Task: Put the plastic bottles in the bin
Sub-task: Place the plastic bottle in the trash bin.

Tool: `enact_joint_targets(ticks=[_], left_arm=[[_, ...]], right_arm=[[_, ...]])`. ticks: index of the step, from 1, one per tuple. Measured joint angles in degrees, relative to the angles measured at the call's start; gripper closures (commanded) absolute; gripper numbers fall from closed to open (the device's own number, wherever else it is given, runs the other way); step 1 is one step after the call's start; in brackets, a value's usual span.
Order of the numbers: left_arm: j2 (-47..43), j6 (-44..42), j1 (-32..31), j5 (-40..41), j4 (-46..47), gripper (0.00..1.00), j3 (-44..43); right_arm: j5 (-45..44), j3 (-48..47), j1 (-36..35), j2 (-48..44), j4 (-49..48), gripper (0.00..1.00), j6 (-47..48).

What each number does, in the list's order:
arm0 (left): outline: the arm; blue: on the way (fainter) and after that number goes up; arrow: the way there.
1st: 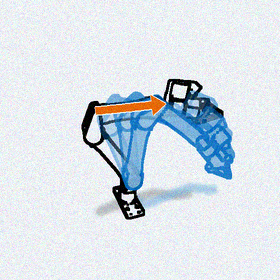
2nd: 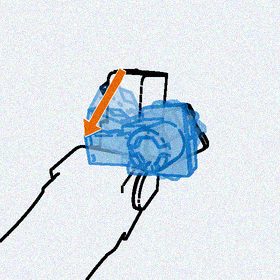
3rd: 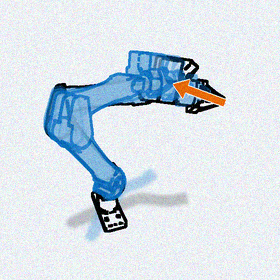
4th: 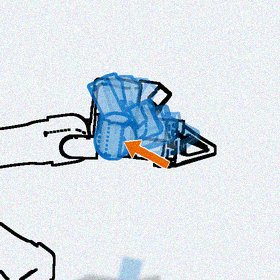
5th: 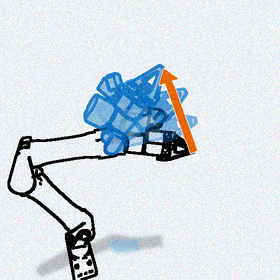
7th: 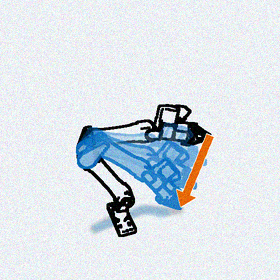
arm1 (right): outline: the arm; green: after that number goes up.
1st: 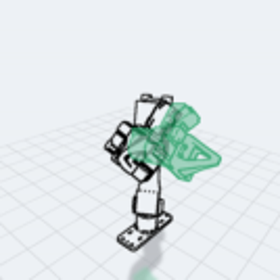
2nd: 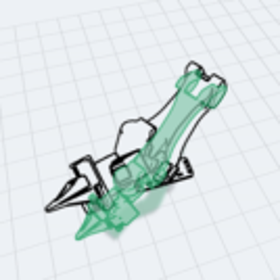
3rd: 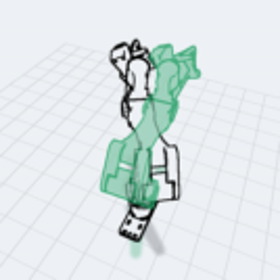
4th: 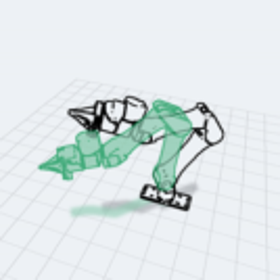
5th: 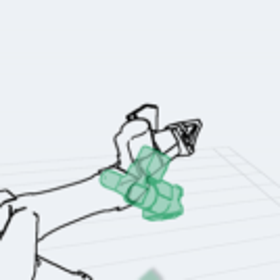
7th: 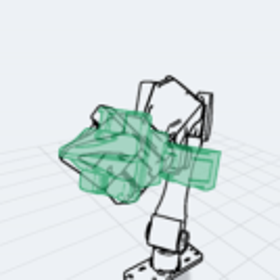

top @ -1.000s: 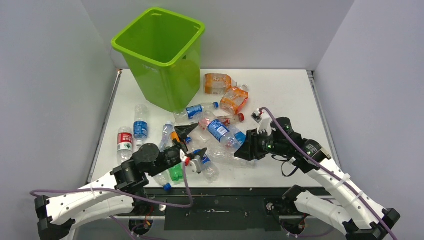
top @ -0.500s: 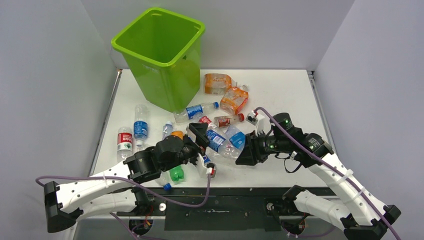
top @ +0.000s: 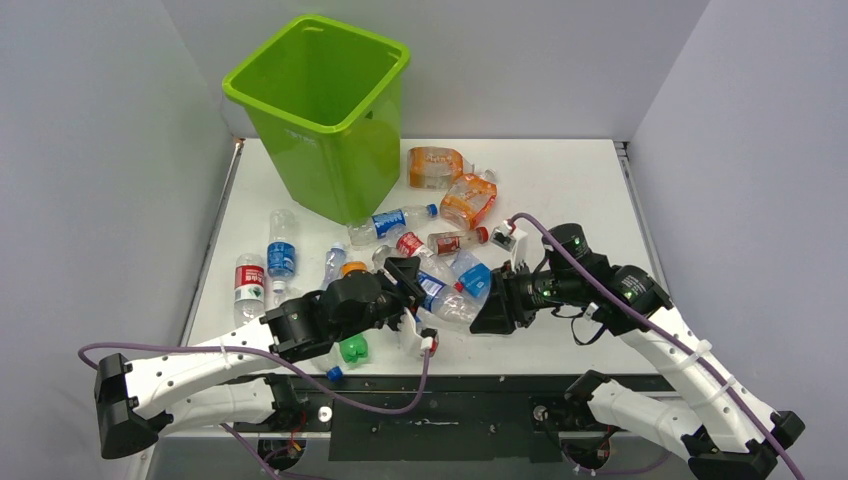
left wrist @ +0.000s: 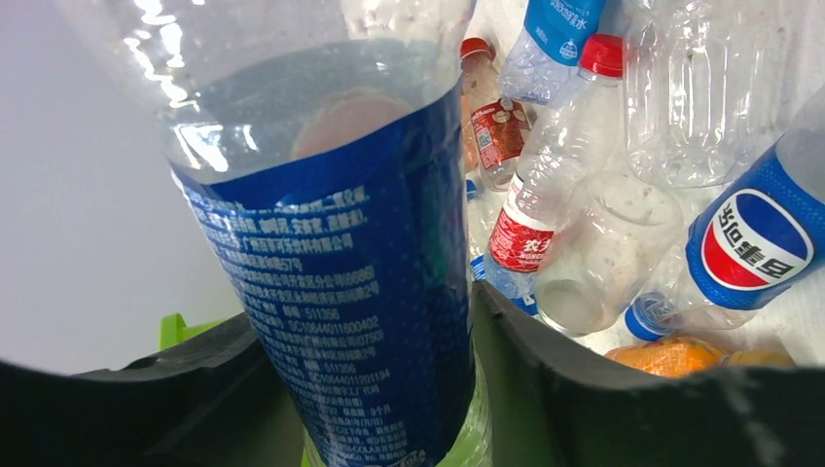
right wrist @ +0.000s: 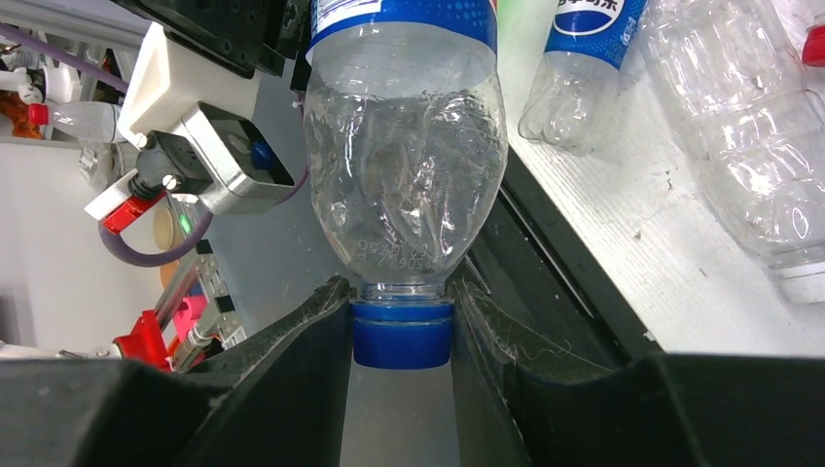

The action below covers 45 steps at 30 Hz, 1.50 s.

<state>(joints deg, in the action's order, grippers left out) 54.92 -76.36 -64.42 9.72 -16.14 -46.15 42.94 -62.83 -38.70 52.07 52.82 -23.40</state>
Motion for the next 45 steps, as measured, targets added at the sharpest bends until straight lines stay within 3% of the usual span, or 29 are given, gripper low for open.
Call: enact_joint_targets(ticks=[1, 3, 5, 7, 10, 13, 18, 21, 23, 29, 36, 39, 42, 45], left_arm=[[0.00, 0.15, 0.00, 0.00, 0.11, 0.54, 0.00], [-0.09, 0.63, -0.04, 0.02, 0.13, 0.56, 0.02], [-0.44, 1.92, -0.17, -0.07, 0.66, 0.57, 0.04], [-1.11, 4.24, -0.35, -0.33, 1.73, 0.59, 0.04], [-2.58, 10.86, -0.48, -1.75, 3.41, 0.63, 0.02], [-3.45, 21.20, -0.52, -4.59, 3.76, 0.63, -0.09], [-3.52, 44.74, -0.52, -10.36, 7.15, 0.62, 0.02], [-4.72, 60.74, -0.52, -13.53, 14.64, 0.61, 2.82], [-5.90, 72.22, -0.52, -15.54, 21.94, 0.61, 6.78], [-4.83, 93.04, -0.52, -18.36, 36.30, 0.63, 12.87], [-1.05, 103.08, -0.52, -19.06, 43.95, 0.64, 12.41], [-0.28, 104.52, -0.52, -19.21, 44.85, 0.64, 12.35], [0.09, 104.72, -0.52, -19.21, 45.13, 0.65, 12.20], [0.50, 104.67, -0.52, -19.19, 45.11, 0.65, 11.61]], right_arm=[[0.02, -0.09, 0.02, 0.00, 0.00, 0.76, -0.02], [0.07, -0.42, 0.02, 0.00, 0.04, 0.30, -0.17], [0.11, -1.11, 0.02, 0.00, 0.04, 0.09, -0.28], [-0.48, -2.49, 0.00, 0.00, -0.11, 0.01, 0.00], [-3.17, -4.72, 0.00, -1.16, -3.13, 0.09, -0.11], [-7.69, -4.42, 0.00, -5.60, -10.38, 0.10, -2.19], [-16.13, 5.57, 0.00, -21.11, -28.94, 0.10, -6.01], [-19.65, 9.33, 0.00, -27.76, -35.71, 0.10, -6.12], [-20.20, 11.08, 0.00, -28.48, -39.65, 0.10, -6.32], [-17.14, 19.37, 0.00, -24.96, -50.88, 0.10, -11.74], [-13.55, 25.59, -0.26, -16.81, -65.48, 0.10, -19.78], [-13.57, 25.59, -1.27, -14.34, -67.56, 0.10, -20.13], [-13.81, 25.55, -2.80, -12.87, -68.17, 0.03, -19.89], [-14.67, 25.00, -4.76, -10.69, -68.02, 0.11, -19.17]])
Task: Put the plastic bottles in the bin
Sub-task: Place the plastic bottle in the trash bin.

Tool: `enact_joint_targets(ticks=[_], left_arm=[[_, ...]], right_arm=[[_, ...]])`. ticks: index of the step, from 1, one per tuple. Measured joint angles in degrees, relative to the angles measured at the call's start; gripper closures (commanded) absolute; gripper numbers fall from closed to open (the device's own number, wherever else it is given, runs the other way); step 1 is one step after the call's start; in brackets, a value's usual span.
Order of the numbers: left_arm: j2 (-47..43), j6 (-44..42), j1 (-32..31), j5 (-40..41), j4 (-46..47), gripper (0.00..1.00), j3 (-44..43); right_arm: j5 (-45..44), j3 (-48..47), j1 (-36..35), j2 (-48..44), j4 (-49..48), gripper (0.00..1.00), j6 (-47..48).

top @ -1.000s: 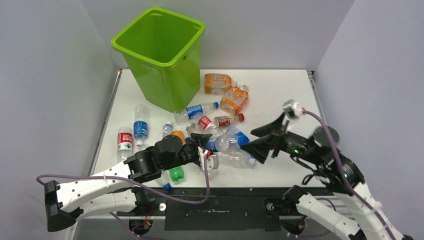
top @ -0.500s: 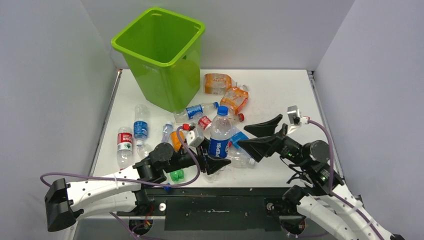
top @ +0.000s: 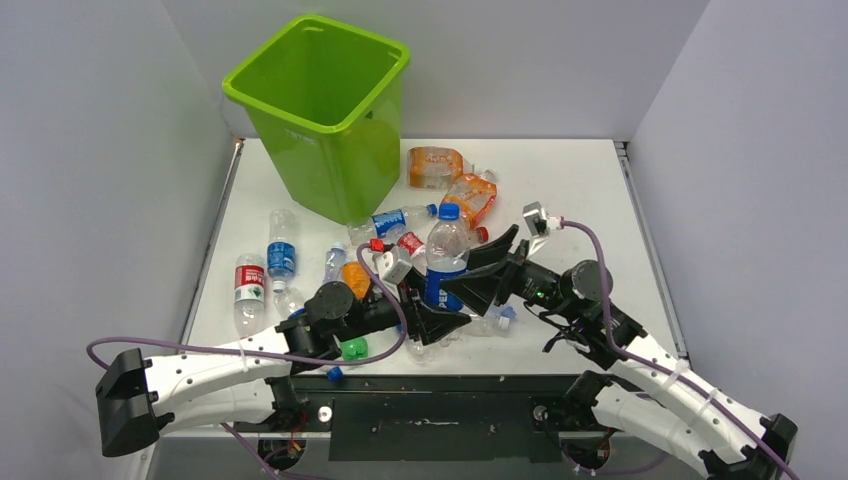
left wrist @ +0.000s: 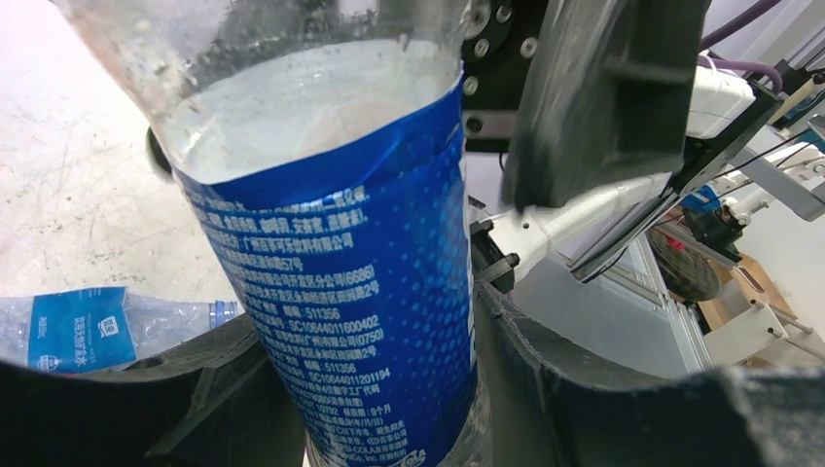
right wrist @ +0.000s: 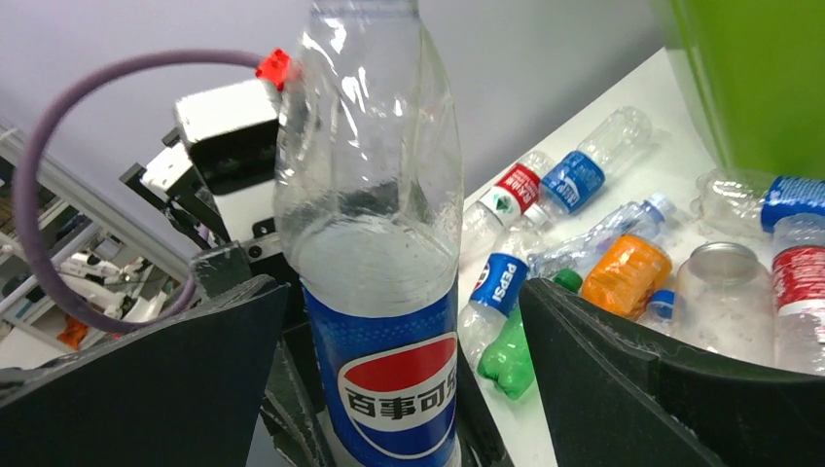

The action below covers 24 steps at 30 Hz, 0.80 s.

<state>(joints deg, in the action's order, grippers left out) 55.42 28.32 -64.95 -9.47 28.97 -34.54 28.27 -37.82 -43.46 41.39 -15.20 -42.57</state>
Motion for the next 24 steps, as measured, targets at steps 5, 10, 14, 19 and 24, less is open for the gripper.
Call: enact_joint_targets(ticks=[5, 10, 14, 19, 24], left_arm=[[0.96, -0.22, 0.00, 0.02, -0.24, 0.65, -1.51], [1.27, -0.33, 0.00, 0.02, -0.61, 0.29, -1.95], [1.07, -0.50, -0.15, -0.15, -0.39, 0.04, -1.79], [-3.45, -0.50, -0.15, 2.12, 1.70, 0.04, 3.06], [-12.15, -1.97, -0.13, 7.96, -1.99, 0.04, 3.85]], right_arm=[[-2.45, -0.39, -4.66, 3.08, 0.66, 0.39, 1.40], [-4.70, 0.15, -6.86, 2.58, 0.20, 0.58, 1.81], [-6.86, 1.40, -7.15, 0.79, 0.02, 0.62, 2.34], [-9.38, 1.14, -7.15, -4.15, 2.67, 0.63, 6.21], [-10.01, -1.49, -7.17, -6.71, 9.20, 0.63, 12.22]])
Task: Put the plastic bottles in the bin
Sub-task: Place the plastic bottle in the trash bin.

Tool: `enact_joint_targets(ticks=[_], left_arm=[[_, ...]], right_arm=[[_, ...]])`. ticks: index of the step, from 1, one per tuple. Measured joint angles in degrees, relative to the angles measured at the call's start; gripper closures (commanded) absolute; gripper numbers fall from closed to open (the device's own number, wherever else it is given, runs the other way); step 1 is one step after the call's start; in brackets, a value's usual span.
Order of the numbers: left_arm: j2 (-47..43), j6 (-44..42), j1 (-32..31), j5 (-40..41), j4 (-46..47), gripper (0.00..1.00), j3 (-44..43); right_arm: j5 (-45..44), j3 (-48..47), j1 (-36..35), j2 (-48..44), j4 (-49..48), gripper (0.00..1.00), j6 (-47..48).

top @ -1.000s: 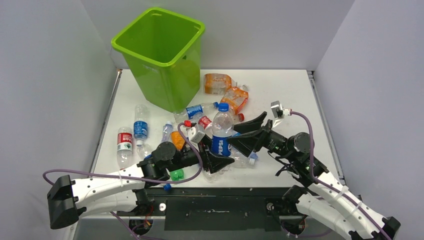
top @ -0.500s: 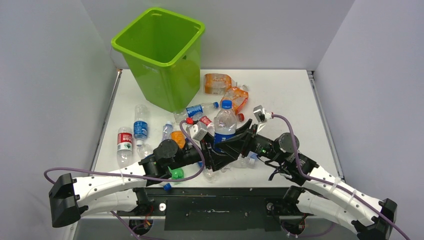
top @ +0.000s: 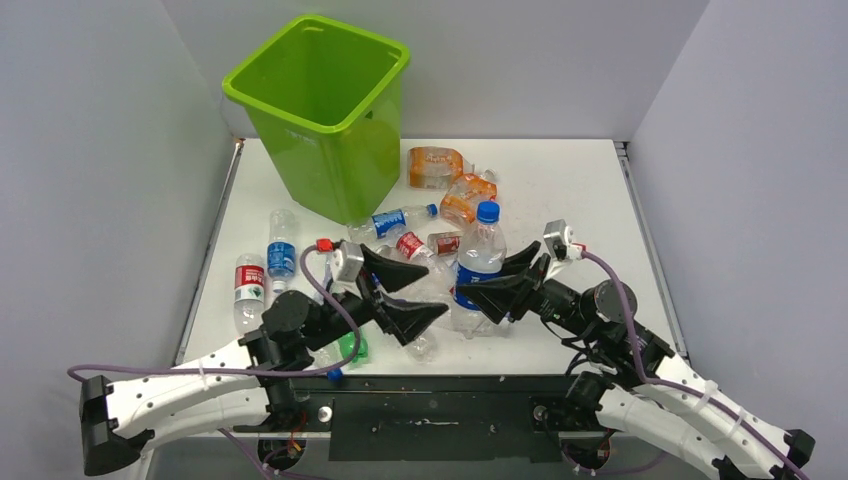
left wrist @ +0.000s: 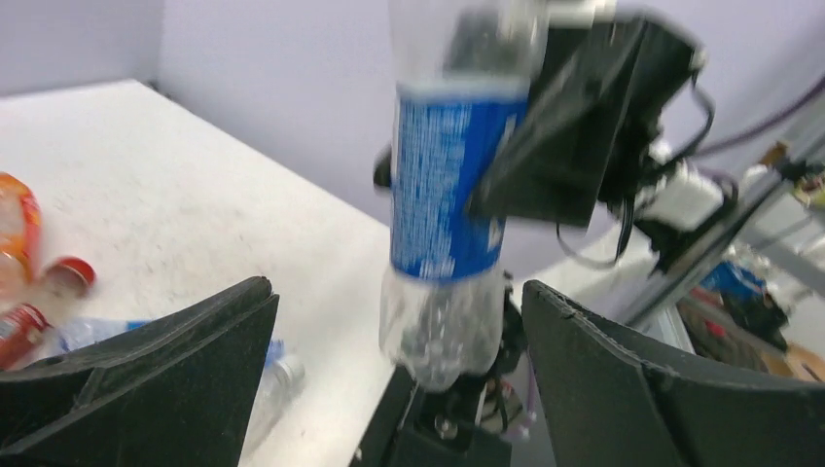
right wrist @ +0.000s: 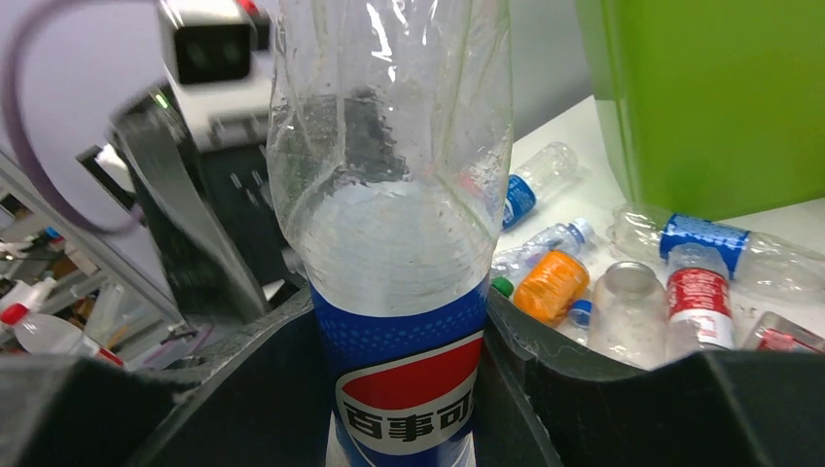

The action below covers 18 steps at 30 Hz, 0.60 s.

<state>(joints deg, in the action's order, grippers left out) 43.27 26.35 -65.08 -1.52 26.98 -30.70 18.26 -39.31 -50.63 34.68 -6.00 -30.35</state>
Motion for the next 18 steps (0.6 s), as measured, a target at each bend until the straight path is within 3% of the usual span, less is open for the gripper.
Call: enact_joint_targets(ticks=[4, 8, 14, 18], left_arm=[[2.80, 0.48, 0.44, 6.10, -10.60, 0.04, -15.04], [8.98, 0.46, 0.83, 8.85, -14.01, 0.04, -28.24], [16.85, 0.83, 2.95, 5.60, -15.78, 0.01, -33.83], [23.04, 2.45, 4.42, 3.23, -19.78, 0.15, -37.64]], right_arm=[[-0.98, -0.20, 0.00, -2.03, 5.01, 0.64, 3.85], [-2.01, 0.44, 0.00, -2.60, 7.76, 0.65, 5.40], [-2.40, 1.53, -0.04, -2.40, 9.01, 0.66, 5.62], [-2.40, 1.53, -0.04, -1.77, 9.11, 0.66, 5.81]])
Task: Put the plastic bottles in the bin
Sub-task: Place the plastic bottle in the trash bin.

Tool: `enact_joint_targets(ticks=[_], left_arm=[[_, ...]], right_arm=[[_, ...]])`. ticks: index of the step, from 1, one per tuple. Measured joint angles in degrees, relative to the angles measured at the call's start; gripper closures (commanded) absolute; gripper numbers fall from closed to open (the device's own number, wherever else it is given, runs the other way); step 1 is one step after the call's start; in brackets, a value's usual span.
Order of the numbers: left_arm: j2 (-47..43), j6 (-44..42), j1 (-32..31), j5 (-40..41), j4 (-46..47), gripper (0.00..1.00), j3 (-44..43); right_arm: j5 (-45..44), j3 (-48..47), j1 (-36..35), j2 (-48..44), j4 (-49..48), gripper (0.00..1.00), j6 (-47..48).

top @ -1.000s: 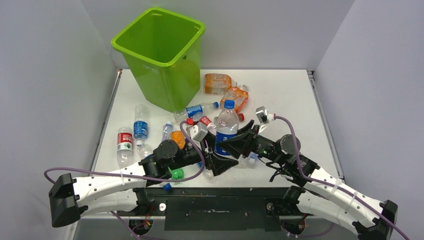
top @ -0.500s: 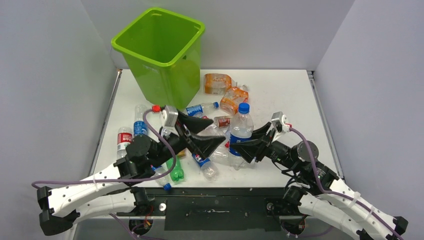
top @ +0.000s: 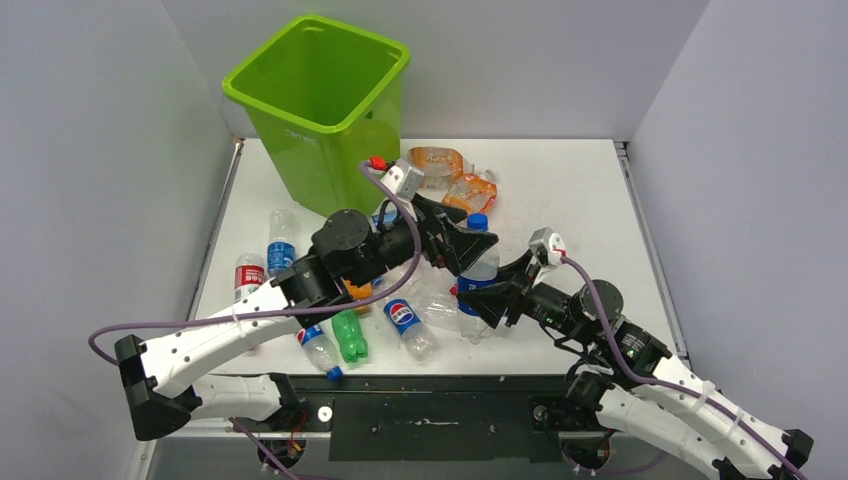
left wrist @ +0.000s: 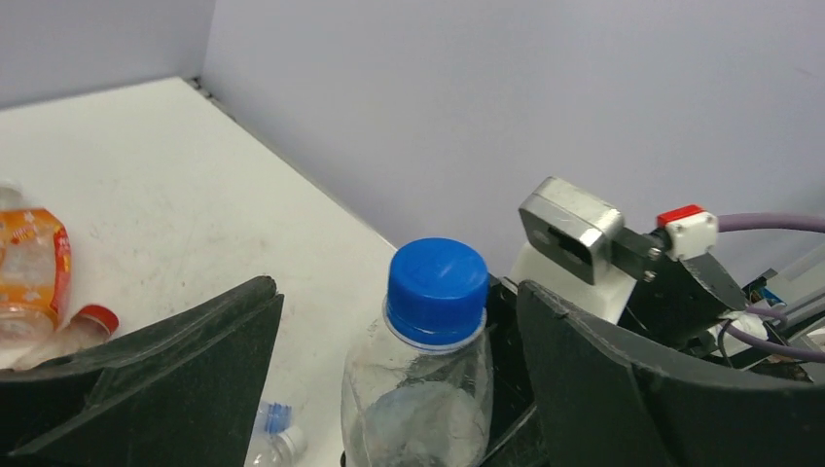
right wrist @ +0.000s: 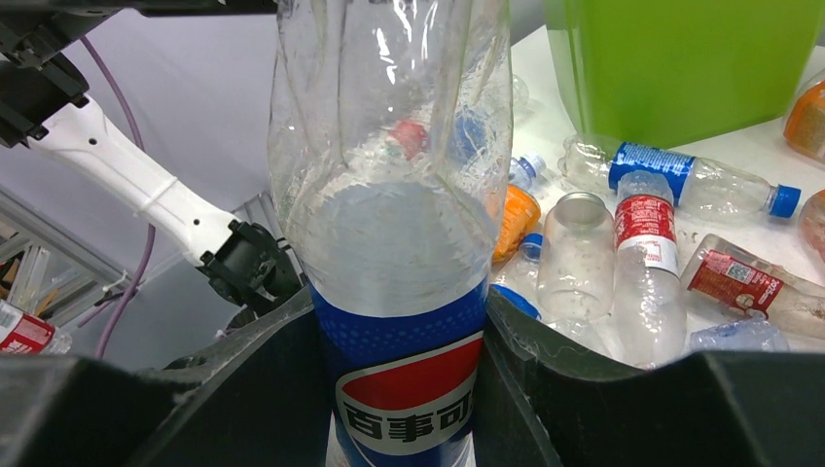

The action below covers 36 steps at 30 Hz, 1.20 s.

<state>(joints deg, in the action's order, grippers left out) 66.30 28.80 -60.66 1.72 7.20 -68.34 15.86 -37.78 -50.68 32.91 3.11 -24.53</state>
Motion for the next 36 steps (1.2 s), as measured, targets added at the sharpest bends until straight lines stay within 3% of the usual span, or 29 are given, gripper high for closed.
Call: enact_joint_targets(ticks=[10, 14, 16, 18, 19, 20, 21, 22, 27, 31, 36], left_arm=[[2.60, 4.70, 3.76, -6.58, -2.58, 0.50, -0.94], [2.62, 5.27, 3.78, -8.31, -2.21, 0.76, -0.94], [2.62, 4.79, 3.87, -8.85, -2.03, 0.91, -0.94], [2.69, 4.37, 4.09, -9.44, -1.79, 1.00, -0.94], [2.69, 4.00, 4.13, -9.60, -1.75, 1.00, -0.94], [2.71, 3.80, 4.17, -9.68, -1.77, 1.00, -0.94], [2.73, 3.74, 4.28, -9.77, -1.73, 1.00, -0.94], [2.71, 3.58, 4.39, -9.77, -1.75, 1.00, -0.94], [2.58, 1.49, 6.32, -9.97, -2.89, 1.00, -1.68], [1.53, -1.79, 11.32, -9.70, -6.10, 1.00, -5.90], [-3.13, -11.08, 17.16, -3.41, -6.32, 1.00, -12.76]], right_arm=[[0.00, 0.02, 0.00, 0.57, 0.26, 0.67, 0.79], [-0.02, 0.09, 0.00, 1.03, 0.50, 0.66, 1.14], [-0.07, 0.13, 0.00, 1.20, 0.52, 0.54, 1.20], [-0.31, 0.13, 0.00, 1.33, 0.50, 0.21, 1.27], [-0.50, 0.13, 0.00, 1.38, 0.52, 0.07, 1.18], [-0.63, 0.13, 0.00, 1.38, 0.52, 0.02, 1.07], [-0.83, 0.11, 0.00, 1.38, 0.57, 0.09, 1.11], [-1.07, 0.11, 0.00, 1.38, 0.68, 0.10, 1.31], [-1.92, -1.92, 0.00, 1.25, 3.82, 0.10, 1.29], [-3.32, -6.43, 0.00, -0.52, 7.48, 0.10, 1.46], [-9.14, -8.66, 0.00, -6.62, 8.76, 0.10, 1.40]])
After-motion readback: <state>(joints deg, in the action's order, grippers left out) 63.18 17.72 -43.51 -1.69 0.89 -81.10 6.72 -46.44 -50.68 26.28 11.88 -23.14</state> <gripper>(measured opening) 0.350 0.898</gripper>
